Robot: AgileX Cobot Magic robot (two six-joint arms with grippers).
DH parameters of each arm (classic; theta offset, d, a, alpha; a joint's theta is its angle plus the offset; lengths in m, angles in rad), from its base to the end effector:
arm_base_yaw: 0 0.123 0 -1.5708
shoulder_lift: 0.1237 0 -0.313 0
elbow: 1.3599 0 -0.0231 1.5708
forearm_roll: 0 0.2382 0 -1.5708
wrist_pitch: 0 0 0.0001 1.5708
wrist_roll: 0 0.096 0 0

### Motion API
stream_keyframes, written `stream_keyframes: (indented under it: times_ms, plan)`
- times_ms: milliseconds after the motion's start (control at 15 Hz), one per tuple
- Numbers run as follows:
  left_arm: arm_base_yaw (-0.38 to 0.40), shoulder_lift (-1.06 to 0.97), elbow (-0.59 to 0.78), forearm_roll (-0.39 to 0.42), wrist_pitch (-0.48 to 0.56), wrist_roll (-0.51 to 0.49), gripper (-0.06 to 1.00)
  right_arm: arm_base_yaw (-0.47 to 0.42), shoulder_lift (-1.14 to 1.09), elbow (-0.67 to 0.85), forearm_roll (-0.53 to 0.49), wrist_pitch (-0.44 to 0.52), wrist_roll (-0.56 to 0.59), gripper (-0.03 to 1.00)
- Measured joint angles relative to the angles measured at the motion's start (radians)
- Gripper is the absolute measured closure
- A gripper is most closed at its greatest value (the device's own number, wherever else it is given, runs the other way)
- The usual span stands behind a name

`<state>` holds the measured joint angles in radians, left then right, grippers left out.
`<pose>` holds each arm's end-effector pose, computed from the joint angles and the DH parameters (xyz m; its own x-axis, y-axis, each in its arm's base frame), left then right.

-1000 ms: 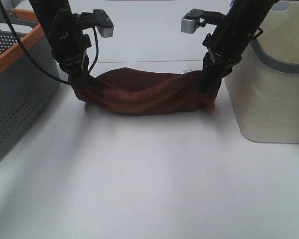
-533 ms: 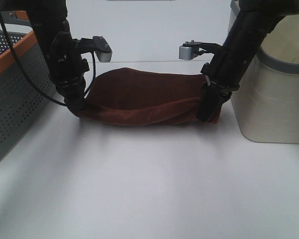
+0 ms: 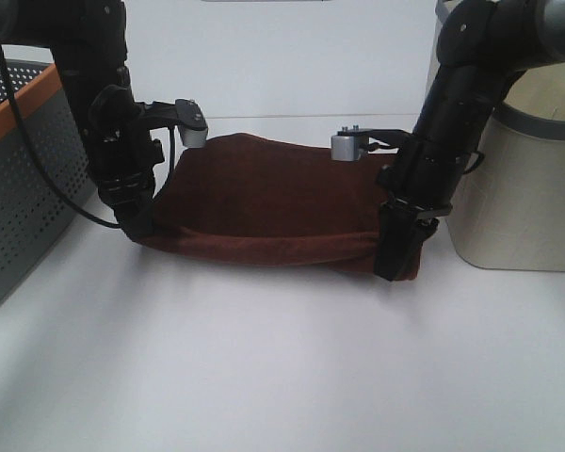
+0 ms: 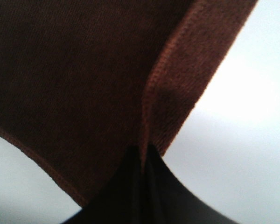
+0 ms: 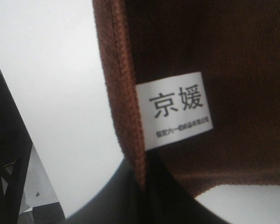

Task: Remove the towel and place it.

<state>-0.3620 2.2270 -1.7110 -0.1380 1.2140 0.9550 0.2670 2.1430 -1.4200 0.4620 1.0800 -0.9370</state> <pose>0.4068 -0.1673 0.1725 -0.3052 0.9505 -0.0588 0.9460 0.2955 -0.1335 0.3733 0.1413 0.1525 -0.5967 -0.7820 -0.1799 -0.7796 0.5119 0.3609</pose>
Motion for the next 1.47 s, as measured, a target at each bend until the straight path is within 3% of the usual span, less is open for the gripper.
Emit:
stream_keyframes:
  times_ms: [400, 733, 867, 1067, 1133, 1267, 1467]
  plan:
    - [0.0, 0.0, 0.077, -0.011, 0.0, 0.085, 0.94, 0.003, 0.0, 0.067, 0.014, 0.0, 0.0, 0.97]
    - [0.0, 0.0, 0.079, -0.086, 0.0, 0.084, 0.93, 0.003, 0.0, 0.067, 0.054, 0.0, 0.019, 0.93]
    - [0.0, 0.0, 0.079, -0.064, 0.0, -0.045, 0.76, 0.003, 0.0, 0.067, 0.056, 0.0, 0.068, 0.77]
    - [0.0, 0.0, 0.079, -0.049, -0.006, -0.167, 0.31, 0.003, 0.0, 0.067, 0.057, 0.0, 0.164, 0.44]
    - [0.0, 0.0, 0.079, -0.049, -0.02, -0.195, 0.2, 0.003, 0.0, 0.067, 0.057, 0.0, 0.217, 0.35]
    - [0.0, 0.0, 0.079, -0.046, -0.028, -0.223, 0.13, 0.003, -0.001, 0.067, 0.036, 0.0, 0.298, 0.25]
    - [0.0, -0.018, 0.079, -0.041, -0.029, -0.226, 0.12, 0.003, -0.02, 0.05, -0.004, 0.001, 0.37, 0.22]
